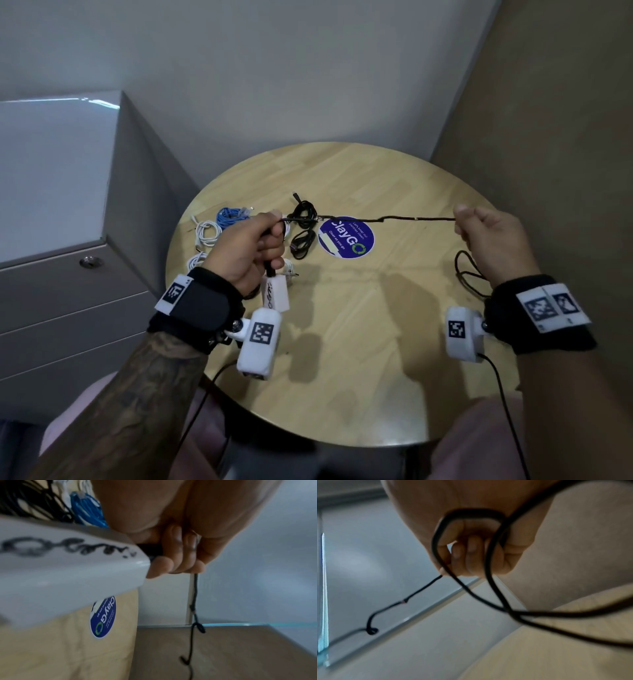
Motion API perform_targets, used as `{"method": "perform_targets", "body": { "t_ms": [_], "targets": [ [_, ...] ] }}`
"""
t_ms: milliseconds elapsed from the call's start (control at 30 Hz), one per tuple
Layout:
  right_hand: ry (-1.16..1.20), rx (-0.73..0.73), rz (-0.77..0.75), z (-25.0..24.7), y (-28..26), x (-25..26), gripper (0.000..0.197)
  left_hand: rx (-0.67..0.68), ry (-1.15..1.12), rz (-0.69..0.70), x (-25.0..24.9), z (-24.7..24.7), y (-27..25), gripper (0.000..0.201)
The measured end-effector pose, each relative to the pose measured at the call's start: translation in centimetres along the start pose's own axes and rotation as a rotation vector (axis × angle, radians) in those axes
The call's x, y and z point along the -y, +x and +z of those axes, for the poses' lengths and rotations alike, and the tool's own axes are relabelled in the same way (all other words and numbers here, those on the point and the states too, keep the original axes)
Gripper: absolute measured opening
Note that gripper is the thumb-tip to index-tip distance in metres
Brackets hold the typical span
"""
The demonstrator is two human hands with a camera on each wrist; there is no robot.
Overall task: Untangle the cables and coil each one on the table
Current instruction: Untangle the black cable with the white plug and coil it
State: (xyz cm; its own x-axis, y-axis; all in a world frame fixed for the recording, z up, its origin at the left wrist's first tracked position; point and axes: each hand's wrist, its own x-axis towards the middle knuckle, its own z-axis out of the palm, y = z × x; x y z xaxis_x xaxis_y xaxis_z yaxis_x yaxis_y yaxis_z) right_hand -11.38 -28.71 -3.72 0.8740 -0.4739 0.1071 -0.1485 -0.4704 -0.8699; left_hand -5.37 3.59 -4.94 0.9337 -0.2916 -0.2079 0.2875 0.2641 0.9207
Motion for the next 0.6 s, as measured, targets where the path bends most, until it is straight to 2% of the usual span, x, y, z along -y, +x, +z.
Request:
{"method": "perform_targets", "body": {
  "t_ms": [100, 133, 200, 300, 367, 433, 467, 500, 533, 600],
  "targets": [
    [-0.286, -0.008, 0.008, 0.6, 0.1, 0.1, 0.05, -0.002, -0.07, 0.012, -0.3, -0.6, 0.1, 0.035],
    [-0.351, 0.054, 0.045, 0.7, 0.3, 0.0, 0.051, -0.023, -0.097, 0.027, -0.5, -0.9, 0.2, 0.035],
    [-0.493, 0.286, 0.157, 1.0, 0.4, -0.5, 0.051, -0.077, -0.107, 0.067, -0.7, -1.5, 0.4, 0.034],
    [-0.734, 0.602, 0.222, 1.3, -0.1, -0.9, 0.047, -0.074, 0.077, 0.105, -0.4, -1.1, 0.3, 0.033],
    [-0.847, 0.699, 0.2, 1.8, -0.6, -0.8, 0.043, -0.023, 0.198, 0.094, 0.3, 0.0, 0.1, 0.036],
    [-0.883, 0.73, 0.111, 2.8, -1.0, -0.8, 0.022, 0.033, 0.263, 0.088, 0.9, 1.3, -0.1, 0.038],
    [-0.846, 0.701, 0.035, 3.5, -1.4, -0.6, 0.009, 0.06, 0.287, 0.085, 1.1, 1.8, -0.2, 0.038],
    [-0.743, 0.655, -0.038, 4.2, -1.9, -0.3, 0.006, 0.084, 0.305, 0.083, 1.3, 2.3, -0.2, 0.037],
    [-0.573, 0.619, -0.089, 4.9, -2.4, 0.1, 0.014, 0.103, 0.316, 0.08, 1.4, 2.8, -0.2, 0.037],
    [-0.039, 0.648, -0.004, 6.0, -3.4, 1.2, 0.021, 0.118, 0.321, 0.078, 1.7, 3.4, -0.2, 0.036]
  ]
}}
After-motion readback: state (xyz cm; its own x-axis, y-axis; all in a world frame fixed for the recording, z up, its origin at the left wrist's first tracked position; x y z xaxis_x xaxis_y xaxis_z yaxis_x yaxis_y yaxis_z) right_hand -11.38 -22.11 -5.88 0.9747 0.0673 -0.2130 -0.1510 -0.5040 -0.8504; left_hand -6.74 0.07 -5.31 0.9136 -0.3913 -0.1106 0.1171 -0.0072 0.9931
